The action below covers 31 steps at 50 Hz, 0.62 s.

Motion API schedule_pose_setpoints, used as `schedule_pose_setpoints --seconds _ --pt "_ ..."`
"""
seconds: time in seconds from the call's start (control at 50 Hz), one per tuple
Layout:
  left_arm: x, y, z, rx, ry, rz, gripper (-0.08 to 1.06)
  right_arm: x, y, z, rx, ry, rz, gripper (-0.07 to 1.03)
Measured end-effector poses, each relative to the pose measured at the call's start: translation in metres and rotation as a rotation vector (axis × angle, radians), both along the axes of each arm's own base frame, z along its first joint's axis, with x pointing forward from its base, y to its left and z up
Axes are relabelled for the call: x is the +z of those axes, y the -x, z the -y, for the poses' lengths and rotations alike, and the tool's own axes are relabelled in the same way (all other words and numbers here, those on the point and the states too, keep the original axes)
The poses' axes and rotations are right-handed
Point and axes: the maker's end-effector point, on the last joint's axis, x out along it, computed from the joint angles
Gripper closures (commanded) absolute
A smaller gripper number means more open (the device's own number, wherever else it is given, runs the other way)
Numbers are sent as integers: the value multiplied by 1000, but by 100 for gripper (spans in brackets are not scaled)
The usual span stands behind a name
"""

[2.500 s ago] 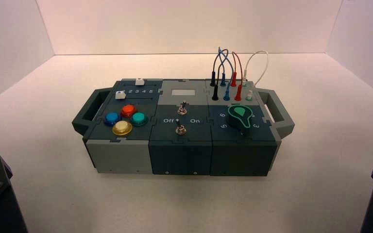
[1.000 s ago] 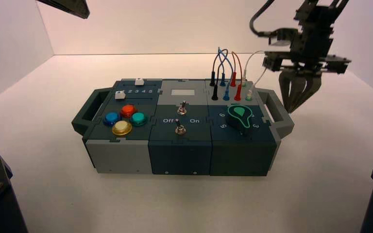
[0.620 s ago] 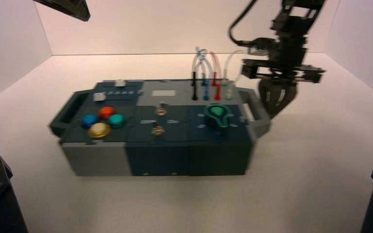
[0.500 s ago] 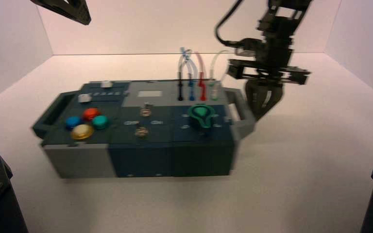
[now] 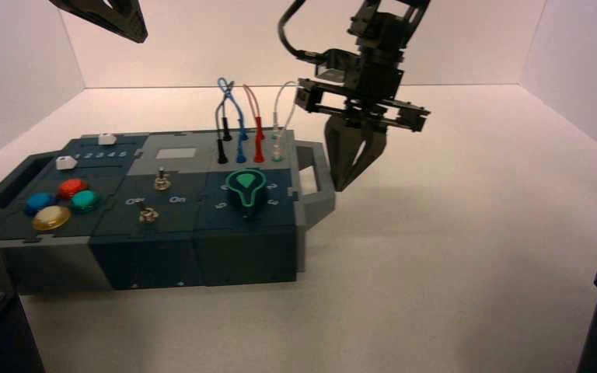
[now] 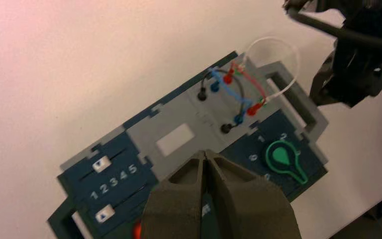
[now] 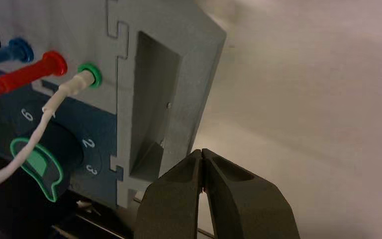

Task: Move the box to the left.

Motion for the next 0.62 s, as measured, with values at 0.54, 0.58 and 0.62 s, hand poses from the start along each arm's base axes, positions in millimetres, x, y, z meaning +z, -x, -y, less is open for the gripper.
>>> schedule_pose_setpoints --seconds 0.54,0.58,0.62 --pt "1 -4 -1 12 7 14 101 80 -31 27 -12 -74 260 98" --pt "2 -5 -3 22 7 17 101 85 -31 27 -8 -80 276 98" --pt "2 -6 -4 26 9 18 101 94 -31 26 2 -90 302 98"
